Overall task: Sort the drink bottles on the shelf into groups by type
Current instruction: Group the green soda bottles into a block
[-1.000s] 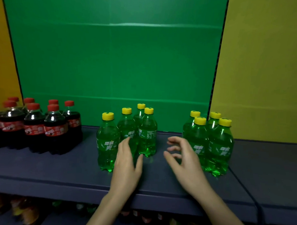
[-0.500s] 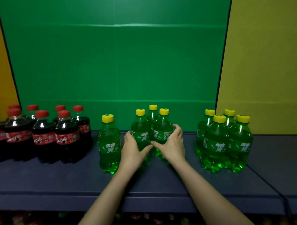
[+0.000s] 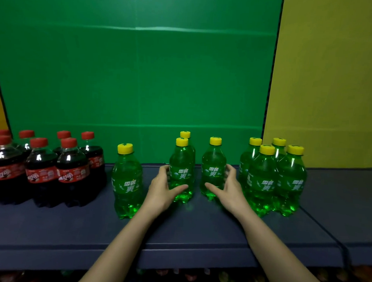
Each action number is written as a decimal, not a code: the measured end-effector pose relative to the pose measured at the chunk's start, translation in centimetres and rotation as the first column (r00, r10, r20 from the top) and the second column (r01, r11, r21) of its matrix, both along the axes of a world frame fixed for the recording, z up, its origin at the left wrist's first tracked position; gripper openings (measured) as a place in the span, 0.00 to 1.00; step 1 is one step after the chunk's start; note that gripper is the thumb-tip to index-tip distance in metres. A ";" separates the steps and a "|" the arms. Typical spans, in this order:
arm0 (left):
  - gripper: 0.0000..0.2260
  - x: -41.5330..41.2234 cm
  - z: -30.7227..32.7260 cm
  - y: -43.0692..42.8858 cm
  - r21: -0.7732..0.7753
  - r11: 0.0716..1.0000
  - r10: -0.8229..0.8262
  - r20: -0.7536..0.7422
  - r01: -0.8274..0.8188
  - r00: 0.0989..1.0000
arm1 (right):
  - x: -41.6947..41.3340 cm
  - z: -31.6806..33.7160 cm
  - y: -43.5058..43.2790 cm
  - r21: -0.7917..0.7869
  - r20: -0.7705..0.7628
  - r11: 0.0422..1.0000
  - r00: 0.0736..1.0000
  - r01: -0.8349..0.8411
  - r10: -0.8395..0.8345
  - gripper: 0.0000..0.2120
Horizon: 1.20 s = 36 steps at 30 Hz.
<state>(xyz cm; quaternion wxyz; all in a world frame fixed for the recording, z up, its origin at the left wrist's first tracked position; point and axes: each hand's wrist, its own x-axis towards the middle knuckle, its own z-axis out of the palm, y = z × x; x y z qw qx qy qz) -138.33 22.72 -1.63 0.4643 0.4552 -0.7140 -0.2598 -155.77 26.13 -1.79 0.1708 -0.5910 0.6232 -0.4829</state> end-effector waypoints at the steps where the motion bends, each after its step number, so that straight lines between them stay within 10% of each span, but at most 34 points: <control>1: 0.30 -0.3 0.1 -0.2 0.006 1.000 -0.004 0.002 0.004 1.000 | -0.1 0.0 0.0 -0.010 0.000 1.000 1.000 0.002 -0.002 0.38; 30: 0.19 -1.7 -0.5 -1.9 -0.127 0.985 0.118 0.000 -0.117 0.993 | 0.3 -0.6 2.0 -0.040 0.008 0.998 0.999 0.053 -0.053 0.36; 36: 0.25 -2.7 1.6 -4.9 0.147 0.989 0.053 -0.272 -0.013 0.961 | 0.5 -1.1 2.3 -0.035 0.036 0.998 0.998 0.058 -0.057 0.36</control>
